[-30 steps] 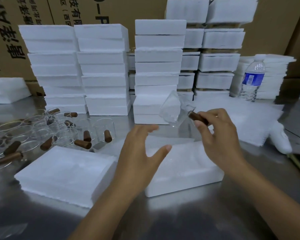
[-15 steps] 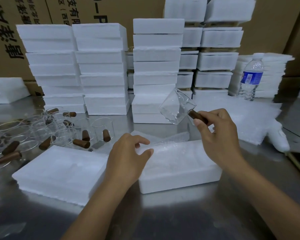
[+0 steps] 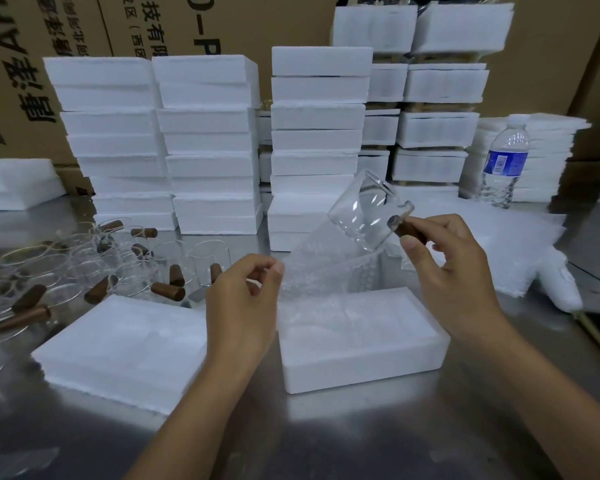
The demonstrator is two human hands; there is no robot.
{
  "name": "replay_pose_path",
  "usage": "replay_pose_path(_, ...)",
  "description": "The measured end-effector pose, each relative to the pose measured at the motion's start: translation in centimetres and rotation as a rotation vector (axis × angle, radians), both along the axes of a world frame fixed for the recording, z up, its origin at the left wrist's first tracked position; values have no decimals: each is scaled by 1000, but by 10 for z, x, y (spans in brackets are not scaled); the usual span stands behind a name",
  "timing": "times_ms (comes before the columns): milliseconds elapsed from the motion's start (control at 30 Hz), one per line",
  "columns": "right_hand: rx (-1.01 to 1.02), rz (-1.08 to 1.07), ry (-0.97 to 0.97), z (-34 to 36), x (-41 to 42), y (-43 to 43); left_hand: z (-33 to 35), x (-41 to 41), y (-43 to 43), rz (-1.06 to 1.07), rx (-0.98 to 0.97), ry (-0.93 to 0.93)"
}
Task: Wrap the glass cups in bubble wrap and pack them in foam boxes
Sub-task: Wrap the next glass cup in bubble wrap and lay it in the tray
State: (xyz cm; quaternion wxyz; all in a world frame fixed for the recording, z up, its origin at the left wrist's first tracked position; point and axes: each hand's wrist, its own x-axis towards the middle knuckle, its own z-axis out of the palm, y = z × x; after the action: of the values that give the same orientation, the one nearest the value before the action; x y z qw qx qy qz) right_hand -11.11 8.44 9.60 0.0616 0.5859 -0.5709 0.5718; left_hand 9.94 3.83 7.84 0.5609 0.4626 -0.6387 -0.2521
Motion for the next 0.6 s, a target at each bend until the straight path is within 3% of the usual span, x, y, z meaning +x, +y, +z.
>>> replay_pose_path(267,123,-257,210,-3,-4,2,2,1,-4,37,-20,234)
replay_pose_path(600,46,-312,594,4,9,14,6,-4,4,-17,-102,253)
